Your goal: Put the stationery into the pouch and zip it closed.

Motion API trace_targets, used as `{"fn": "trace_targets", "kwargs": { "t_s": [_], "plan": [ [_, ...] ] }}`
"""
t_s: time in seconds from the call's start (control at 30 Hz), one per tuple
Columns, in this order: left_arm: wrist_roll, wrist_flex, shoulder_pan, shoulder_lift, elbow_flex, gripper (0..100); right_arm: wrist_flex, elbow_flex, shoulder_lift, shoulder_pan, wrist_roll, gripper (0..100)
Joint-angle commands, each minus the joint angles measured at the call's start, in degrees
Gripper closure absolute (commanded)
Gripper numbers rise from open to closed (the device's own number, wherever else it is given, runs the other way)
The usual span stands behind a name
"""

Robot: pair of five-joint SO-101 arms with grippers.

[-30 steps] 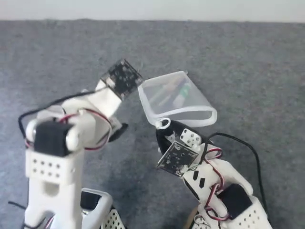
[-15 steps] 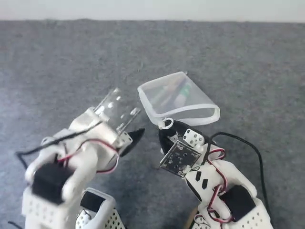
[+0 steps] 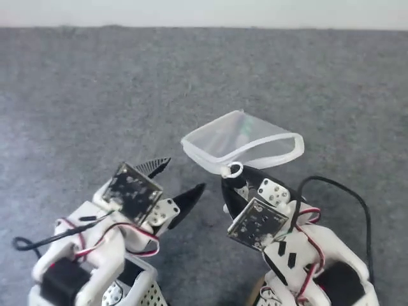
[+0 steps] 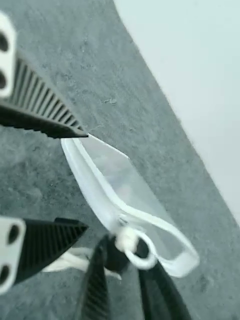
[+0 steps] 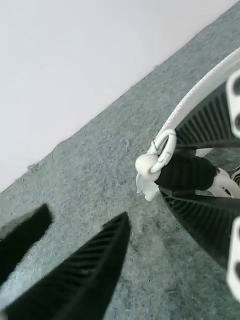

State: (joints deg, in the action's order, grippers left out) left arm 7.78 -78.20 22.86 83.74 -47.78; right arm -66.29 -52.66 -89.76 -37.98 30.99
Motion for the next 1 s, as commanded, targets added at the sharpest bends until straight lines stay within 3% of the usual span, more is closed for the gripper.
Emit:
{"fn": "trace_targets", "kwargs": {
  "t_s": [0.0, 0.17, 0.67, 0.97],
  "plan": [
    [-0.8, 4.0, 0.4, 5.4, -2.5, 75, -0.6, 5.0, -1.0, 1.2, 0.7, 99.4],
    [-0.8, 3.4, 0.4, 10.0, -4.2, 75, -0.6, 6.1, -0.9, 4.9, 0.7, 99.4],
    [1.5, 1.5, 0.6, 12.1, -6.5, 75, -5.5, 10.9, -0.9, 5.0, 0.7, 99.4],
    [3.8, 0.4, 6.6, 15.6, -8.3, 75, -6.7, 11.9, -1.3, 4.7, 0.7, 99.4]
  ]
}}
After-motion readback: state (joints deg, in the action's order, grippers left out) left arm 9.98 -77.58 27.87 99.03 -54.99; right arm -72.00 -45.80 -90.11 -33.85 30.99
